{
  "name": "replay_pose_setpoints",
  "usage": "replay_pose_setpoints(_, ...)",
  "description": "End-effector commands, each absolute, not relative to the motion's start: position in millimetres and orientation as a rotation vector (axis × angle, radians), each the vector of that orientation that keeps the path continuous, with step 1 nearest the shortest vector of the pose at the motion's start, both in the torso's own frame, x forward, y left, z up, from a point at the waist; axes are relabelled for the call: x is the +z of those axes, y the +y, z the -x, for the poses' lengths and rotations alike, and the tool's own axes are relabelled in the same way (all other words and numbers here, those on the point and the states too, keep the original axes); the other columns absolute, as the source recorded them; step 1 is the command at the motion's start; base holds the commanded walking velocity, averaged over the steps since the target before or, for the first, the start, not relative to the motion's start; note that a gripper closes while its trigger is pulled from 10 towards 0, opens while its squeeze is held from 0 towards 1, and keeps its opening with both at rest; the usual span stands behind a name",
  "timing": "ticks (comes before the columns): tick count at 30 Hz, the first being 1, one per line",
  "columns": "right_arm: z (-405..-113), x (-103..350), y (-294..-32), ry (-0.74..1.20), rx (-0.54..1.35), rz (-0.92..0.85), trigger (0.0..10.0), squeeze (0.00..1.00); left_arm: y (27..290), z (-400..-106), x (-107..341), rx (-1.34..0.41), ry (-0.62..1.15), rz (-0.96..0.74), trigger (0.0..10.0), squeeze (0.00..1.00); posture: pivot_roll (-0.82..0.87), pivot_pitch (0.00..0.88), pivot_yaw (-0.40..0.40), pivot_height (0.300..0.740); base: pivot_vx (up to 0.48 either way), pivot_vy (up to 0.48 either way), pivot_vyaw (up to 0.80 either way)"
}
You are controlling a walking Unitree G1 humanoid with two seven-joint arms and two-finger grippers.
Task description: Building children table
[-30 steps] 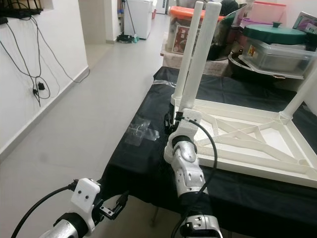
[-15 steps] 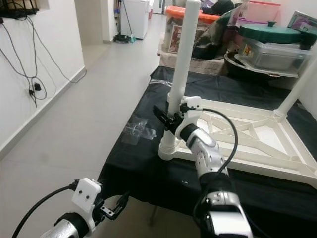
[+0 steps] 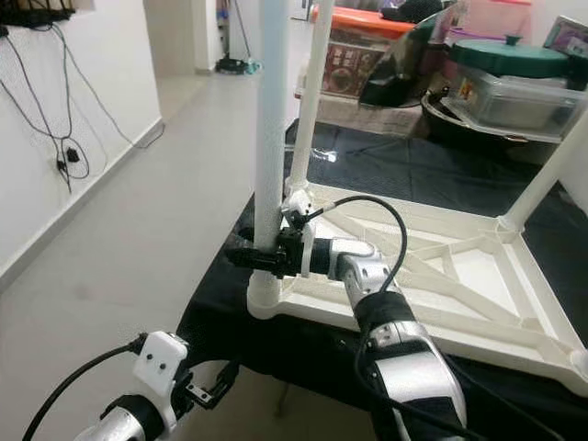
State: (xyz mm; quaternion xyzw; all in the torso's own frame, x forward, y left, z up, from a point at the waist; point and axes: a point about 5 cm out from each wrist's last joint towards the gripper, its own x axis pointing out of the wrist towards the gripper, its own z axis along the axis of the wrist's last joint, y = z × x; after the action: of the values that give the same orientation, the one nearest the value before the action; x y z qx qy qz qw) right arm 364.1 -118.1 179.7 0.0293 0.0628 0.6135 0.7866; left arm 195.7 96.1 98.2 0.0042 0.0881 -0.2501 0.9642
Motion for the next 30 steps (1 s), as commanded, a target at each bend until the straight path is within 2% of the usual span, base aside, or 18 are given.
replay_pose_setpoints(1,-364,181,-108,0.117,1.356,-0.058,0.0,0.0,95,-193,98,-0.513,0.185,-0.013,10.0,0.0,0.23,0.0,-0.115,0.74,0.0,0.0,0.0)
replay_pose_setpoints(4,-365,181,-107,0.106,1.341,-0.065,0.0,0.0,95,-193,98,-0.512,0.185,-0.012,10.0,0.0,0.22,0.0,-0.114,0.74,0.0,0.0,0.0)
replay_pose_setpoints(6,-368,177,-109,0.063,1.223,-0.057,0.0,0.0,95,-193,98,-0.511,0.184,-0.011,10.0,0.0,0.22,0.0,-0.112,0.74,0.0,0.0,0.0)
replay_pose_setpoints(7,-368,177,-109,0.063,1.223,-0.057,0.0,0.0,95,-193,98,-0.511,0.184,-0.011,10.0,0.0,0.22,0.0,-0.112,0.74,0.0,0.0,0.0)
replay_pose_setpoints(8,-369,175,-110,0.047,1.161,-0.054,0.0,0.0,96,-193,98,-0.51,0.183,-0.01,10.0,0.0,0.22,0.0,-0.112,0.74,0.0,0.0,0.0)
replay_pose_setpoints(9,-374,172,-113,0.028,1.02,-0.067,0.0,0.0,96,-194,98,-0.511,0.183,-0.011,10.0,0.0,0.21,0.0,-0.107,0.74,0.0,0.0,0.0)
replay_pose_setpoints(10,-374,172,-113,0.028,1.02,-0.067,0.0,0.0,96,-194,98,-0.511,0.183,-0.011,10.0,0.0,0.21,0.0,-0.107,0.74,0.0,0.0,0.0)
replay_pose_setpoints(12,-379,162,-122,0.021,0.71,-0.092,0.0,0.0,96,-195,98,-0.511,0.182,-0.01,10.0,0.0,0.19,0.0,-0.098,0.74,0.0,0.0,0.0)
replay_pose_setpoints(13,-379,162,-122,0.021,0.71,-0.092,0.0,0.0,96,-195,98,-0.511,0.182,-0.01,10.0,0.0,0.19,0.0,-0.098,0.74,0.0,0.0,0.0)
replay_pose_setpoints(14,-376,158,-127,0.001,0.567,-0.108,0.0,0.0,97,-195,97,-0.511,0.182,-0.01,10.0,0.0,0.18,0.0,-0.091,0.74,0.0,0.0,0.0)
replay_pose_setpoints(15,-376,158,-127,0.001,0.567,-0.108,0.0,0.0,97,-195,97,-0.511,0.182,-0.01,10.0,0.0,0.18,0.0,-0.091,0.74,0.0,0.0,0.0)
replay_pose_setpoints(16,-372,154,-133,-0.021,0.444,-0.143,0.0,0.0,97,-196,97,-0.512,0.182,-0.009,10.0,0.0,0.17,0.0,-0.085,0.74,0.0,0.0,0.0)
replay_pose_setpoints(17,-372,154,-133,-0.021,0.444,-0.143,0.0,0.0,97,-196,97,-0.512,0.182,-0.009,10.0,0.0,0.17,0.0,-0.085,0.74,0.0,0.0,0.0)
replay_pose_setpoints(19,-358,148,-139,-0.069,0.284,-0.15,0.0,0.0,97,-197,96,-0.517,0.183,-0.013,10.0,0.0,0.17,0.0,-0.087,0.74,0.0,0.0,0.0)
replay_pose_setpoints(22,-350,151,-141,-0.124,0.208,-0.132,0.0,0.0,97,-198,96,-0.519,0.182,-0.018,10.0,0.0,0.17,0.0,-0.087,0.74,0.0,0.0,0.0)
replay_pose_setpoints(30,-348,156,-134,-0.148,0.227,-0.11,0.0,0.0,97,-198,95,-0.516,0.182,-0.018,10.0,0.0,0.17,0.0,-0.089,0.74,0.0,0.0,0.0)
